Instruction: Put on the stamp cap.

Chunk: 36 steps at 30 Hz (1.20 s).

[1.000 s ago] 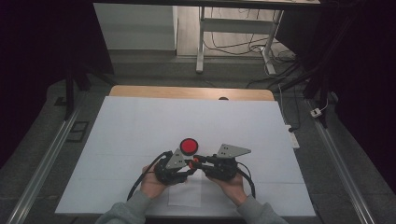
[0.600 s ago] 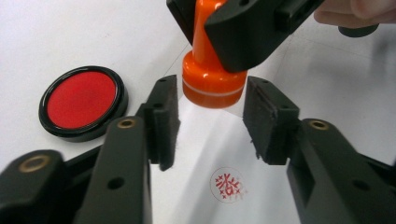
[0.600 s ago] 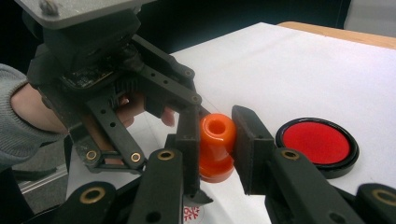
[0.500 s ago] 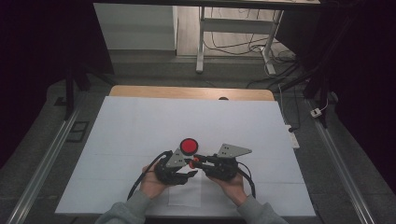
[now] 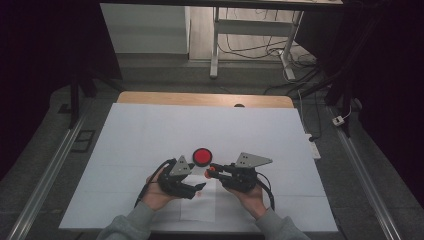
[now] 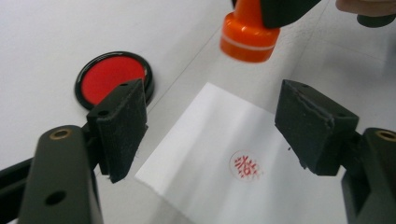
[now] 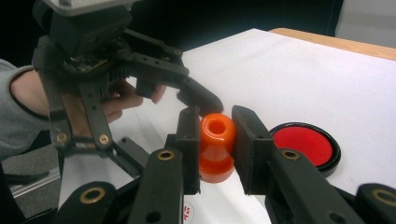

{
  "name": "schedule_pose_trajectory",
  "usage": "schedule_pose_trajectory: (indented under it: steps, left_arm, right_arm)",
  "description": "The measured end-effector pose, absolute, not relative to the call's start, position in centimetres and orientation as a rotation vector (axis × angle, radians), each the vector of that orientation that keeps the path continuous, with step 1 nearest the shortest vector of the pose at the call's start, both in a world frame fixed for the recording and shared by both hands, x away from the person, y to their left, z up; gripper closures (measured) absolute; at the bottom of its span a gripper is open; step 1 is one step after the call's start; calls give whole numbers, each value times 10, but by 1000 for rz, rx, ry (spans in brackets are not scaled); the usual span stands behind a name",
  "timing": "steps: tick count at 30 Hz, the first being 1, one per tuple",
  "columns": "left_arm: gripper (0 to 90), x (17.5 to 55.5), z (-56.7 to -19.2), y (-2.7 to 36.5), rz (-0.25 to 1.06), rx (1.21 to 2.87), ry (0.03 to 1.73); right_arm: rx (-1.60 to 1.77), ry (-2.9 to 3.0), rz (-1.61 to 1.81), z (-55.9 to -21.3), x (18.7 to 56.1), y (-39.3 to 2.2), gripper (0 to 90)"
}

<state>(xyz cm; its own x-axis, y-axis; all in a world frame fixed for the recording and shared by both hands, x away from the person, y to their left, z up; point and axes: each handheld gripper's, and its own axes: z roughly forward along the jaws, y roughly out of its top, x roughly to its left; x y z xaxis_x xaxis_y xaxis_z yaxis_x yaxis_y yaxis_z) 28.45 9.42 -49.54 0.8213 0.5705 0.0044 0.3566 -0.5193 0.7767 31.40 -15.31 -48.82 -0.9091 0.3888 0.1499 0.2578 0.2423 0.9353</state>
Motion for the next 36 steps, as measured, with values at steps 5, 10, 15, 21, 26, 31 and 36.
schedule_pose_trajectory:
  steps: [5, 10, 15, 21, 26, 31, 36]
  left_arm:
    - [234, 283, -495, 108, 331, 2168, 698]
    - [231, 278, -493, 122, 348, 2149, 719]
    - [232, 270, -494, 141, 371, 2130, 745]
    - [235, 261, -496, 166, 392, 2100, 790]
    - [239, 249, -502, 187, 401, 2080, 839]
    - [240, 239, -506, 204, 405, 2053, 884]
    - [240, 236, -508, 211, 404, 2041, 899]
  right_arm:
    - [623, 2377, 1760, -486, 315, -156, 725]
    - [629, 2367, 1760, -485, 317, -159, 725]
    - [631, 2359, 1747, -484, 318, -161, 725]
    - [635, 2347, 1736, -482, 320, -165, 725]
    - [641, 2334, 1724, -480, 323, -169, 725]
    - [650, 2323, 1712, -478, 325, -173, 725]
    - [654, 2312, 1703, -477, 327, -175, 725]
